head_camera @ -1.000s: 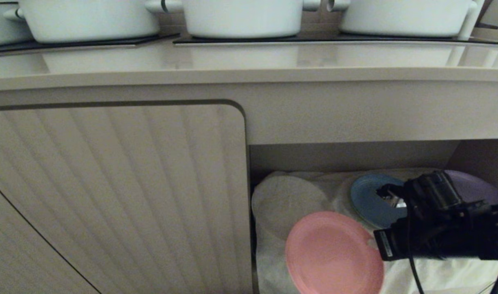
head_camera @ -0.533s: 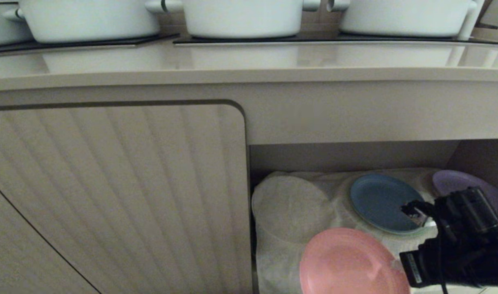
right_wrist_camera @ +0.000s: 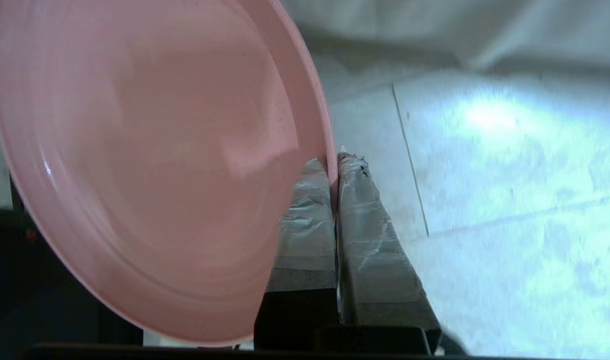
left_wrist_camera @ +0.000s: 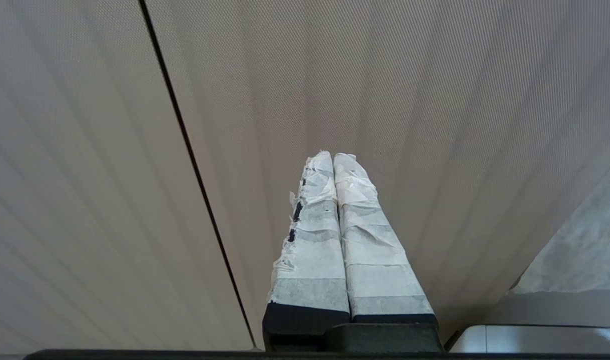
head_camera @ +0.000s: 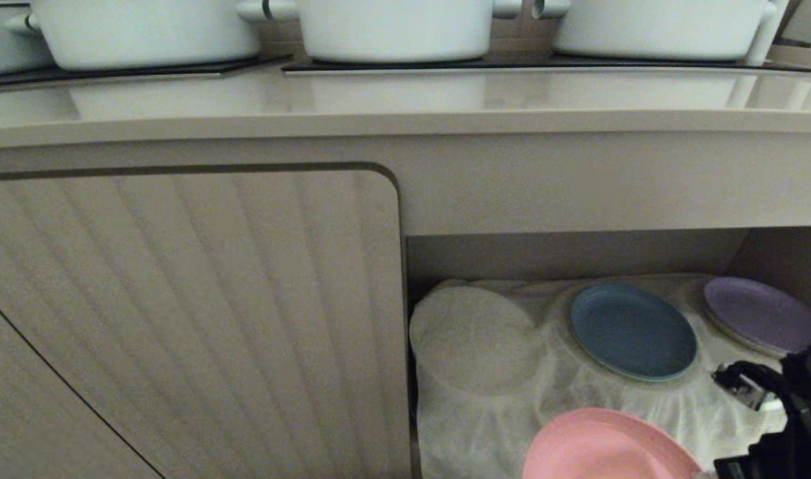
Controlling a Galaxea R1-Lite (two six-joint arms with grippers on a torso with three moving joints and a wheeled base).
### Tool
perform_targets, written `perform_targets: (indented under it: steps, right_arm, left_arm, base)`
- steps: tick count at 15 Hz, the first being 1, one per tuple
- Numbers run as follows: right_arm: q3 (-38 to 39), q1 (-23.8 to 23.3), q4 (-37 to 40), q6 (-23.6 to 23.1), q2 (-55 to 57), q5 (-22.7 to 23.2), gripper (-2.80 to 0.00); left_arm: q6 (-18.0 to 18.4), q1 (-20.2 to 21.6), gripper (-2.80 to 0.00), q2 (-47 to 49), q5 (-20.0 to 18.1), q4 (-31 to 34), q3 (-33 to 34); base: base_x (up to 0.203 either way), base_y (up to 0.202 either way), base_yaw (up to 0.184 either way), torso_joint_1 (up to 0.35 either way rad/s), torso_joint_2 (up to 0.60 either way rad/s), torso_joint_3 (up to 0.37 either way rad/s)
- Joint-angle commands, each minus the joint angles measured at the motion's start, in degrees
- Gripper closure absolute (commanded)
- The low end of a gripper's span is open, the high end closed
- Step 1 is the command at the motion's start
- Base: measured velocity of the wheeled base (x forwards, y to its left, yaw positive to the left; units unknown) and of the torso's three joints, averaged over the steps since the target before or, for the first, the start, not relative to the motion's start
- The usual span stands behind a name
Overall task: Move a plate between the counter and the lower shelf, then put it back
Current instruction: Put the plate
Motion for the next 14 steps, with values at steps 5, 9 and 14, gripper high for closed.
perform_targets:
  steps: [5, 9, 14]
  right_arm:
    - [0.55, -0.56, 10.64, 2.33, -9.62, 0.13, 0.00]
    - [0.72, -0.58, 11.09, 7.37, -10.32, 0.05, 0.00]
    - [1.94, -0.58, 10.47, 7.63, -11.63, 0.22, 0.00]
  left_arm:
    - [-0.01, 0.00, 0.00, -0.02, 0.00, -0.01, 0.00]
    - [-0.01, 0.00, 0.00, -0.02, 0.00, -0.01, 0.00]
    - [-0.01, 0.00, 0.00, -0.02, 0.00, -0.01, 0.00]
  base:
    - [0.000, 0.000, 0.000, 0.000, 0.00, 0.000]
    - [0.000, 0.000, 0.000, 0.000, 0.00, 0.000]
    - [0.000, 0.000, 0.000, 0.000, 0.00, 0.000]
